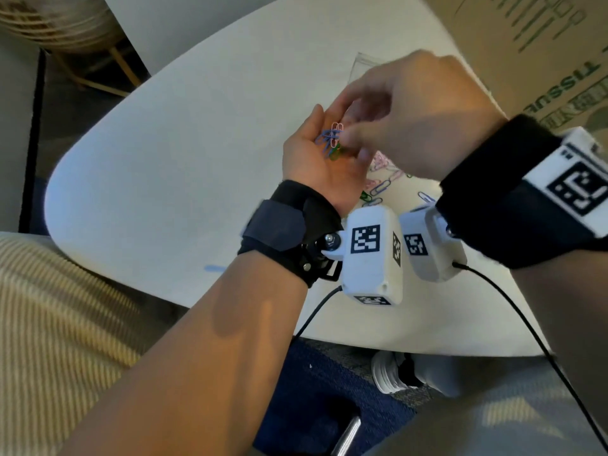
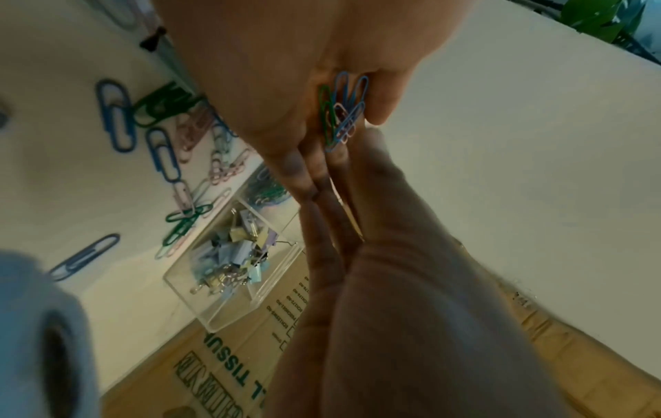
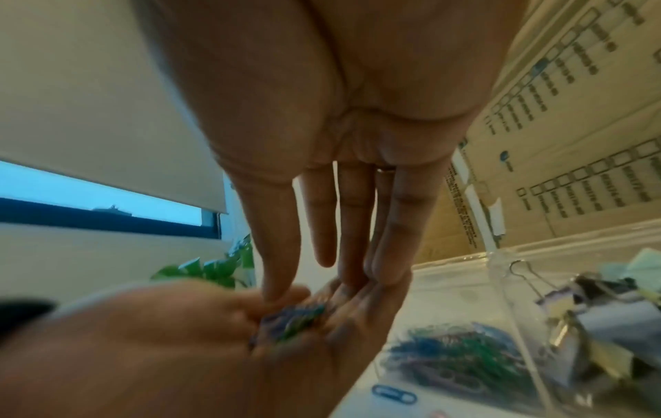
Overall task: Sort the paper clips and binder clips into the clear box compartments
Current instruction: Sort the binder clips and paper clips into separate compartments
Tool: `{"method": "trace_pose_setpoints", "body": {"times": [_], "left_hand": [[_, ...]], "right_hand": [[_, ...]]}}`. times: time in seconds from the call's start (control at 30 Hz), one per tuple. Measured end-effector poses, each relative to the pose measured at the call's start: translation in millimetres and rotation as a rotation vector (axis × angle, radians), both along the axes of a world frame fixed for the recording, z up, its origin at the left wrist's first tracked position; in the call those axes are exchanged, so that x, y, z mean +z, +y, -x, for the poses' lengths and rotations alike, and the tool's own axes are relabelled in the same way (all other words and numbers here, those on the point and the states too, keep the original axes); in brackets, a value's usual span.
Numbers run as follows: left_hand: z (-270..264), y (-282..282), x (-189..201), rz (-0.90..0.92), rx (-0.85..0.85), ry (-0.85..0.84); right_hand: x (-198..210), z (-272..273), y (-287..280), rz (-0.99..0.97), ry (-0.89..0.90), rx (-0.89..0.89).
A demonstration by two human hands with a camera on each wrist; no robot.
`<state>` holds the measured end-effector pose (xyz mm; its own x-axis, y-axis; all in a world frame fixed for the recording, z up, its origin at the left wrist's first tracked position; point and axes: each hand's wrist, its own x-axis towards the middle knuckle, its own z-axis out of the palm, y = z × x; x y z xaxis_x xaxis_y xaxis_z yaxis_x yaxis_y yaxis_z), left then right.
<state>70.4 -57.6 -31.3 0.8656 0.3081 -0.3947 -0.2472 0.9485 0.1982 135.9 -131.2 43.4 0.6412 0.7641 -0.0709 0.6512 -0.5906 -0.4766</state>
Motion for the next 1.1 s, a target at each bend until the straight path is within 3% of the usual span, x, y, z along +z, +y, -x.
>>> {"method": "trace_pose_setpoints", "body": {"times": [0.1,0.27,0.6,0.7,0.83,1.0,1.1], "left_hand": [[1.3,-4.3,2.7,0.025,0.000,0.024],[5.1,-5.0,5.3,0.018,-0.009,0.043],[5.6,-11.1,3.3,0.082,-0.034,0.067],[7.3,-15.0,3.0,0.063,-0.051,0.046],[6.6,-14.3,3.5,0.008,-0.022,0.096],[10.4,-14.7,9.2,-0.035,-0.041,0.028],[9.8,-14.4,12.2,-0.027,-0.049,-0.005]], "right_hand": [[-5.6,8.3,-0.1,0.124,-0.105,0.116],[-16.4,15.2,4.5,0.145,-0.191,0.204],[-21.6,17.4,-3.8,0.085,-0.124,0.129],[-24.2,16.9,-7.5,-0.012,-0.015,0.035],[-18.6,3.7,-12.2,-0.324,0.288,-0.171],[-0.6,-19.0,-10.2,-0.558,0.209,-0.271],[-1.4,-30.2,0.0,-0.570,0.096,-0.279]]}}
